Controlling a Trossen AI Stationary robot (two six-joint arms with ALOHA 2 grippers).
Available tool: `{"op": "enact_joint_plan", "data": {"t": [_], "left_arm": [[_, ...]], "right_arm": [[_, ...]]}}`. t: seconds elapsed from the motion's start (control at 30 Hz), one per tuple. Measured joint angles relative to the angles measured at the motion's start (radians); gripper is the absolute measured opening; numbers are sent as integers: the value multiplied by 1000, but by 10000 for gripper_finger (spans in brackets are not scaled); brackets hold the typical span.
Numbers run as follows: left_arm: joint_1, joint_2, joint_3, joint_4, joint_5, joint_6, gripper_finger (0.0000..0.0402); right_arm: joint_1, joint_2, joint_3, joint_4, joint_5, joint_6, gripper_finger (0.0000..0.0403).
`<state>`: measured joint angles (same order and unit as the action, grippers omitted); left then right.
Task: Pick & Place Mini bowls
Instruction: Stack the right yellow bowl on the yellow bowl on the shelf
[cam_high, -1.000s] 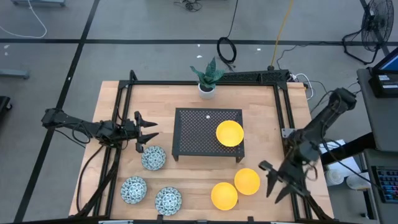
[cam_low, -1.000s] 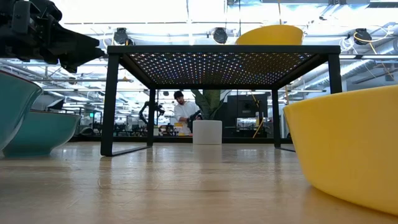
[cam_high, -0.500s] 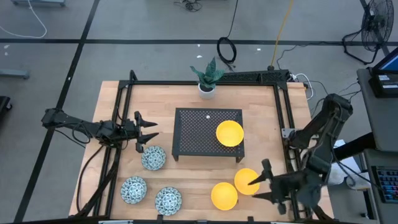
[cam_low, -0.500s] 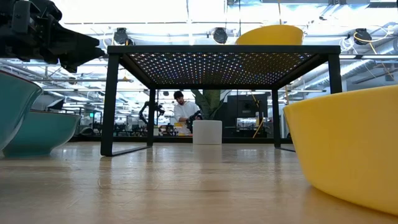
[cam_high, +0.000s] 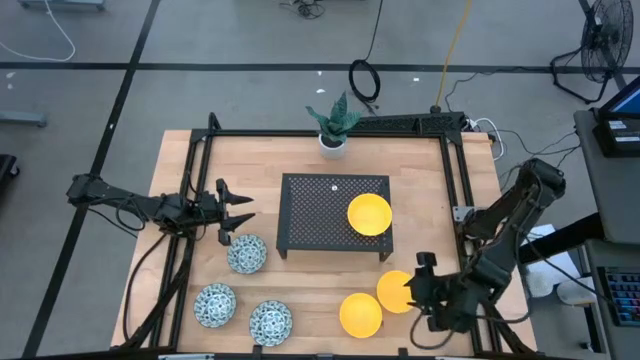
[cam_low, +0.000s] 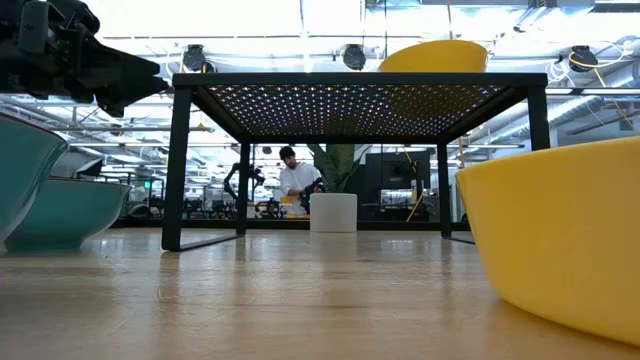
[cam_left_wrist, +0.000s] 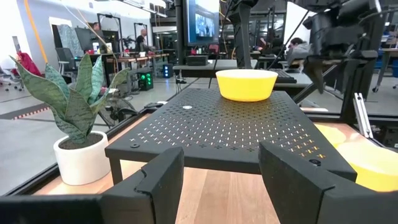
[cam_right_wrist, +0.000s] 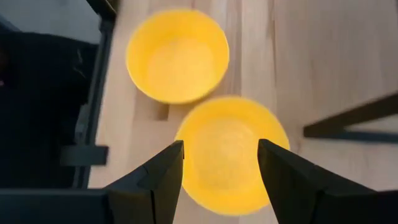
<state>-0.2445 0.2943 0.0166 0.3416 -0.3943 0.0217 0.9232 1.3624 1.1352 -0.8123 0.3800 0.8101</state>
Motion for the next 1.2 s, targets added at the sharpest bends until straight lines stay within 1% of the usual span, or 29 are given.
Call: {"op": "enact_joint_plan", "data": {"t": [0.13,0.27,0.43,0.57,0.93,1.2], "left_arm": [[0,0,0,0,0,0,212],[0,0,0,0,0,0,212],[0,0,0,0,0,0,212],[0,0,0,0,0,0,212],[0,0,0,0,0,0,212],[0,0,0,0,0,0,212]], "right_arm": [[-32,0,-41,-1,-66,20,196],[-60,0,-76,0,-96,17,193],[-91,0,-113,-1,-98,16,180],[-105,0,-118,0,-98,16,172],[-106,0,-118,0,-93,16,182],[-106,0,-118,0,-94,36,179]]}}
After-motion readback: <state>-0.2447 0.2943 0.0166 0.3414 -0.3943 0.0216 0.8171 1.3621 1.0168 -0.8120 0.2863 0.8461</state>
